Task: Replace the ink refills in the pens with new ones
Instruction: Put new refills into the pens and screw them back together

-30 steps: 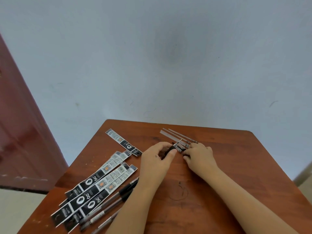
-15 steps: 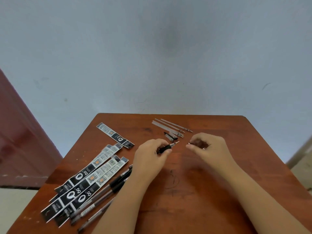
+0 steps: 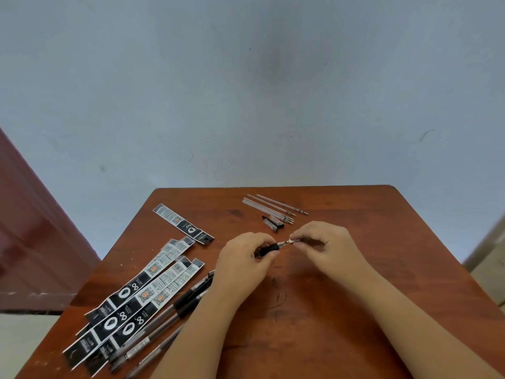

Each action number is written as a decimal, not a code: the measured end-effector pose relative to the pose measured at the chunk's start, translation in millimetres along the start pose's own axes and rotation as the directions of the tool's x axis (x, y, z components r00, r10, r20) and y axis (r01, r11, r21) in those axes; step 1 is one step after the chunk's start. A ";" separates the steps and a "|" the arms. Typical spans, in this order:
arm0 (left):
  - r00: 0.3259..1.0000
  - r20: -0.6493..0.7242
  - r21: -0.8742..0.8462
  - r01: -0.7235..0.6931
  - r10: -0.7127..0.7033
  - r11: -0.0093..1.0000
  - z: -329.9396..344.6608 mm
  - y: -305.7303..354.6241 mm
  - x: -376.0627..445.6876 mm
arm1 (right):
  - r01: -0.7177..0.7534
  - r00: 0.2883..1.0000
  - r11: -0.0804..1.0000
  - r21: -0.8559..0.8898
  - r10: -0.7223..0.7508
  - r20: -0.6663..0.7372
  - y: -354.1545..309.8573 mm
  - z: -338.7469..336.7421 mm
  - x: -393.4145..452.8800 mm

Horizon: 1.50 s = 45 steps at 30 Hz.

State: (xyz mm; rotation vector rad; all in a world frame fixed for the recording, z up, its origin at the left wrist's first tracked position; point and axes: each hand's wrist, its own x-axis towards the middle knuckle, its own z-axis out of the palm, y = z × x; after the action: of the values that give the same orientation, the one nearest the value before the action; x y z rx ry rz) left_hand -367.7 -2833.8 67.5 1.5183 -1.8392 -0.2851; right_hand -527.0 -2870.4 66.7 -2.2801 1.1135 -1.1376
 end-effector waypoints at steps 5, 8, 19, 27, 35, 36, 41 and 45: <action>0.998 0.034 -0.002 -0.046 0.046 0.999 -1.0 1.1 -0.6 | 0.013 0.997 1.000 0.006 -0.013 0.074 0.3 2.0 -1.6; 0.998 0.028 -0.017 -0.061 0.061 0.998 -0.9 0.7 -0.3 | -0.003 0.997 1.000 0.018 0.001 0.080 0.4 1.0 -1.1; 0.988 0.076 -0.046 -0.134 0.138 0.990 -0.5 -2.3 -1.9 | -0.071 0.986 0.996 -0.060 0.079 0.150 -1.9 2.5 0.0; 0.987 0.077 -0.050 -0.138 0.142 0.989 -1.3 -1.4 -1.3 | -0.043 0.994 0.999 0.026 0.040 0.105 1.4 1.0 -1.4; 0.986 0.079 -0.040 -0.145 0.148 0.989 -0.2 -2.7 -1.1 | -0.051 0.989 0.999 0.020 0.047 0.137 -1.0 -0.9 -2.1; 0.987 0.072 -0.042 -0.142 0.145 0.989 -0.3 -2.7 -1.1 | -0.036 0.991 0.999 0.019 0.033 0.130 -0.5 -0.4 -2.2; 0.986 0.087 -0.055 -0.136 0.140 0.989 0.0 -0.6 -1.8 | -0.048 0.991 0.998 -0.032 0.051 0.122 -1.2 0.0 -1.5; 0.985 0.083 -0.037 -0.152 0.154 0.988 1.5 -1.7 -2.0 | -0.062 0.987 0.996 -0.057 0.070 0.147 -1.8 0.8 -0.8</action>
State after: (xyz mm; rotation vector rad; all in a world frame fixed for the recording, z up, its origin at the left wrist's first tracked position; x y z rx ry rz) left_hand -367.3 -2832.8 64.6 1.3539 -1.9979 -0.3080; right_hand -525.8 -2868.7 66.9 -2.3066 1.1635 -0.9063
